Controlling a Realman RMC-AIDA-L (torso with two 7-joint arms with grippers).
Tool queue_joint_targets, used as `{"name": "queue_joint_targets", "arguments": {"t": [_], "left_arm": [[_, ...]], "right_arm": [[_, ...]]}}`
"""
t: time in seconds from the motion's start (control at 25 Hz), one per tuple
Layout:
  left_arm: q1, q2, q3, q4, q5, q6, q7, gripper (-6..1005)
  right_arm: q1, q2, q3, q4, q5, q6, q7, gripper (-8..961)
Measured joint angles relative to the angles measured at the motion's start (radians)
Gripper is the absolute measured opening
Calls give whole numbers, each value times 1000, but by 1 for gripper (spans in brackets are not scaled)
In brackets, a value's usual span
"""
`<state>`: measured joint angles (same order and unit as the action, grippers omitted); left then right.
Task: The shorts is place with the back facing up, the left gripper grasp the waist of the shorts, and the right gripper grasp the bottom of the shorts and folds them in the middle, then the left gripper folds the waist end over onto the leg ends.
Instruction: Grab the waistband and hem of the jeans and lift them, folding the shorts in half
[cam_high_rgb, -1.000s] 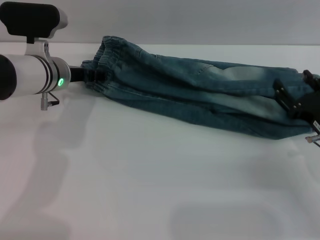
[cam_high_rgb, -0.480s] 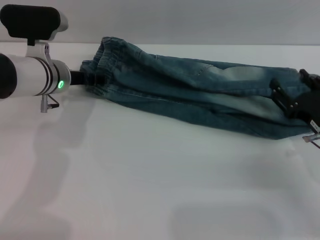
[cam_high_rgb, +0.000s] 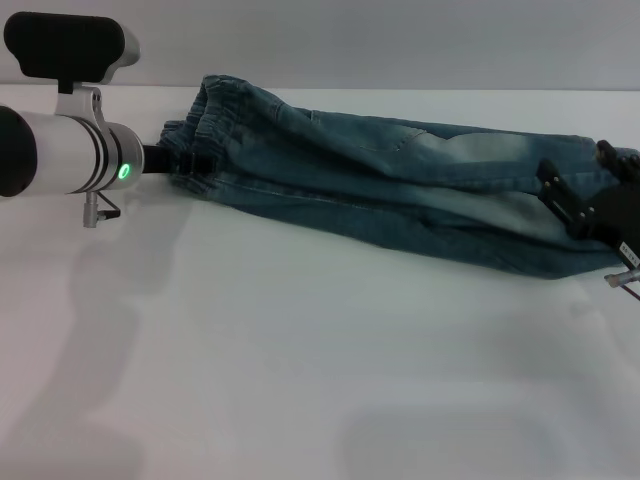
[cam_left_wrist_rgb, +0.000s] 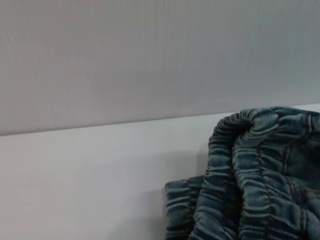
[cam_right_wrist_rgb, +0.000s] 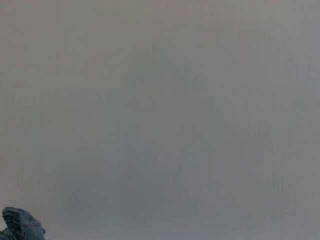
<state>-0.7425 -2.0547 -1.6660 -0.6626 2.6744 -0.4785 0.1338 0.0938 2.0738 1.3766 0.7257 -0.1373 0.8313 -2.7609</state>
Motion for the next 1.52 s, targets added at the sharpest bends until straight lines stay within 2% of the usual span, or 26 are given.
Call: {"name": "queue_joint_targets", "arguments": {"t": [0.6,1.08,1.52], "left_arm": [[0,1,-42,7,6,25,0,847],[-37,1,-43,64,7,40,1,832],[-43,1,-43,76,4,44,3,819]], "right_arm": [[0,-1,-1,1,-1,0,1,704],[4,-3,-2,1,-2,0,2,705],[2,-5,-9,1,-2,0,3,704]]}}
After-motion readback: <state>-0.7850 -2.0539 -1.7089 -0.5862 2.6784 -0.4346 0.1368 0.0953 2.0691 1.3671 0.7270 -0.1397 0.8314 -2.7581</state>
